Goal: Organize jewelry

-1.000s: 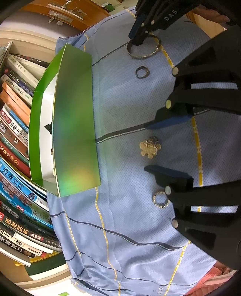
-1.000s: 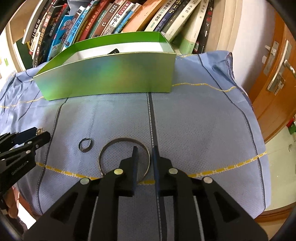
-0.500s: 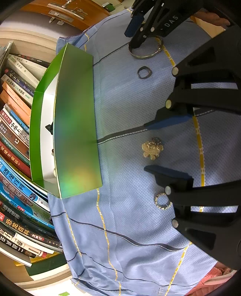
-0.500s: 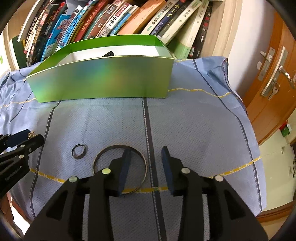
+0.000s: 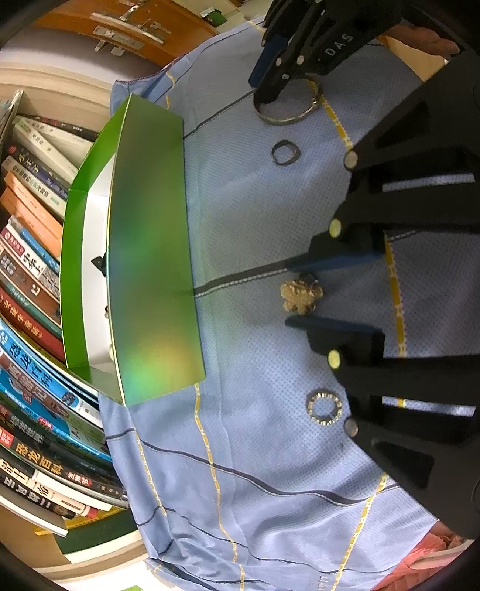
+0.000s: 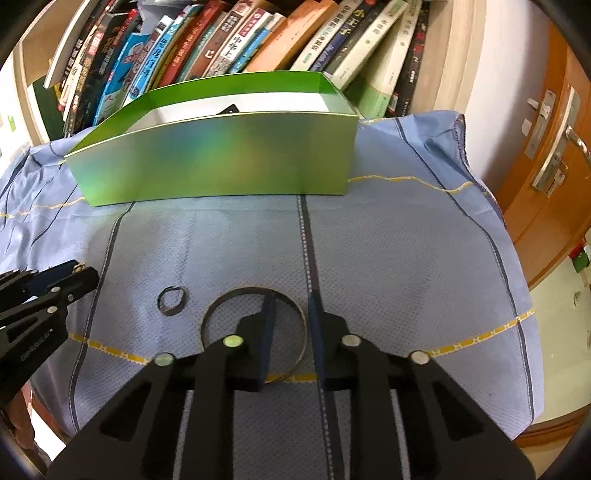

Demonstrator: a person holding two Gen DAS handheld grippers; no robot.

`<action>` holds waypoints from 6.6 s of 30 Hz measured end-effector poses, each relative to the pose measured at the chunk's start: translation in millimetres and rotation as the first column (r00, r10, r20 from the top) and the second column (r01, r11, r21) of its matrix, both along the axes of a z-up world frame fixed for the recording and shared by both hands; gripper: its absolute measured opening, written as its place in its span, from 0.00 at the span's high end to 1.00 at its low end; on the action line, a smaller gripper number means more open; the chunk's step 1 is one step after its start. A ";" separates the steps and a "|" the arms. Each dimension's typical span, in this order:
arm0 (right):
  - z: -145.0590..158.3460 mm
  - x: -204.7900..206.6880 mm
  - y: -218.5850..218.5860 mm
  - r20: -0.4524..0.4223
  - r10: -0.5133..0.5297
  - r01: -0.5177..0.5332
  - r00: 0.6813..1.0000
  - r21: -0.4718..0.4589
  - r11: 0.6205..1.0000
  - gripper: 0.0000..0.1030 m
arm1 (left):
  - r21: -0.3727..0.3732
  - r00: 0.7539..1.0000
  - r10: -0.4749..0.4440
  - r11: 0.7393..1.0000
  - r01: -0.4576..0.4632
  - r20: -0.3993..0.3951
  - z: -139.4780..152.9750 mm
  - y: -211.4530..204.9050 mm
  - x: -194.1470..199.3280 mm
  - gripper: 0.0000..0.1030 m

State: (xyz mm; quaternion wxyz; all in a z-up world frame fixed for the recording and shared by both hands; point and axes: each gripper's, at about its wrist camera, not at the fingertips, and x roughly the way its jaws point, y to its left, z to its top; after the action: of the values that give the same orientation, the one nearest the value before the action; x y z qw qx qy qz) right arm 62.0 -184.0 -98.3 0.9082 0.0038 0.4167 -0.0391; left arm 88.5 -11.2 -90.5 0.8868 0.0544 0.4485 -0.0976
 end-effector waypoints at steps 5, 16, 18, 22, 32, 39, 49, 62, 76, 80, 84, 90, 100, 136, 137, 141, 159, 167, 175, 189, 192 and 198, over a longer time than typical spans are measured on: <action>0.3 -1.9 2.9 -0.001 0.017 -0.017 1.000 0.009 1.000 0.95 | -0.008 1.000 0.009 1.000 -0.009 -0.004 0.7 1.3 0.2 0.77; 10.4 -6.4 -1.7 0.008 0.002 -0.003 1.000 0.048 0.999 0.95 | -0.009 1.000 0.023 1.000 -0.023 0.003 4.0 5.1 -3.3 0.78; 13.7 -7.5 -0.9 0.017 0.006 -0.006 1.000 0.044 0.999 0.95 | -0.008 1.000 0.026 1.000 -0.026 0.008 5.2 5.8 -4.1 0.78; 15.8 -7.3 0.0 0.022 0.003 -0.003 1.000 0.036 0.999 0.95 | -0.009 0.999 0.031 0.999 -0.031 0.020 8.4 6.4 -6.1 0.78; 9.8 -4.9 -2.3 0.000 -0.013 0.013 1.000 0.038 0.999 0.95 | -0.006 0.999 0.033 0.999 -0.033 0.021 8.6 6.1 -7.9 0.79; 11.5 -5.4 -2.1 0.006 -0.014 0.014 1.000 0.042 0.999 0.95 | -0.006 0.999 0.034 0.999 -0.034 0.021 7.8 6.0 -7.6 0.79; 22.5 -4.6 -1.1 0.034 -0.013 0.011 0.999 0.038 0.999 0.95 | -0.021 0.999 0.031 0.999 -0.030 0.035 14.0 6.9 -6.7 0.79; 141.6 53.6 9.4 0.332 0.016 -0.021 0.943 0.010 1.000 0.95 | -0.074 0.968 0.000 0.997 0.019 0.251 119.3 -2.4 62.2 0.79; 82.3 141.0 -0.4 0.125 -0.059 0.045 0.990 0.112 0.993 0.61 | -0.052 0.999 0.006 0.999 -0.003 0.049 59.8 -15.9 164.7 0.54; 101.8 98.6 -12.8 0.214 -0.065 0.037 0.975 0.133 0.990 0.48 | -0.058 0.994 0.051 0.997 -0.045 0.102 76.1 5.2 145.8 0.40; 95.2 41.8 -15.6 0.207 -0.010 -0.017 0.978 0.130 0.991 0.45 | -0.030 0.984 0.114 0.993 -0.111 0.135 80.2 43.6 96.6 0.32; 37.7 6.6 26.1 0.065 0.126 -0.128 0.990 0.039 0.991 0.45 | 0.002 0.986 0.155 0.988 -0.155 0.055 44.7 81.0 22.9 0.40; 13.8 1.3 58.9 0.003 0.182 -0.182 0.983 0.041 0.982 0.45 | 0.027 0.997 0.079 0.996 -0.079 -0.008 19.0 61.2 2.7 0.65; 6.3 -8.3 35.2 -0.015 0.135 -0.133 0.991 0.109 0.985 0.45 | 0.021 0.999 0.045 0.999 -0.045 -0.005 18.6 52.0 -6.4 0.73; 6.8 -8.5 36.3 -0.014 0.138 -0.136 0.990 0.107 0.985 0.45 | 0.008 1.000 0.016 1.000 -0.016 -0.002 20.9 49.2 -10.7 0.72; 8.8 -9.4 40.3 -0.020 0.137 -0.135 0.990 0.095 0.986 0.45 | -0.017 0.997 -0.069 0.998 0.068 -0.024 18.4 28.1 -19.9 0.72; 2.3 3.9 55.2 -0.028 0.147 -0.146 0.989 0.031 0.989 0.82 | 0.007 0.999 -0.024 1.000 0.024 -0.032 3.0 19.5 -18.2 0.67; 1.2 -0.5 18.7 -0.025 0.046 -0.044 0.999 0.062 0.997 0.81 | 0.000 1.000 0.004 1.000 -0.004 -0.022 1.3 18.7 -12.0 0.62; 10.9 -15.6 24.0 0.011 0.074 -0.075 0.997 0.058 0.996 0.68 | 0.005 0.999 0.023 1.000 -0.023 -0.032 2.0 16.3 -15.3 0.62; 0.6 -15.3 10.0 -0.016 0.035 -0.033 0.999 0.085 0.996 0.67 | 0.041 1.000 0.028 0.999 -0.028 0.003 1.2 5.6 -18.1 0.79; 0.0 -15.1 9.3 -0.016 0.033 -0.032 0.999 0.089 0.996 0.67 | 0.031 0.997 0.074 0.997 -0.074 0.003 0.8 15.6 -11.4 0.79; -0.4 -15.4 10.8 -0.018 0.047 -0.045 0.999 0.096 0.994 0.65 | -0.004 0.995 0.096 0.995 -0.096 -0.030 1.7 23.5 -10.3 0.65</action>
State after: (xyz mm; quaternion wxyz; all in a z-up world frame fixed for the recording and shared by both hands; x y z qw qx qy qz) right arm 46.6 -173.2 -98.7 0.9033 0.0373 0.4274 0.0018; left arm 78.2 12.4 -88.8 0.8837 0.0291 0.4636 -0.0570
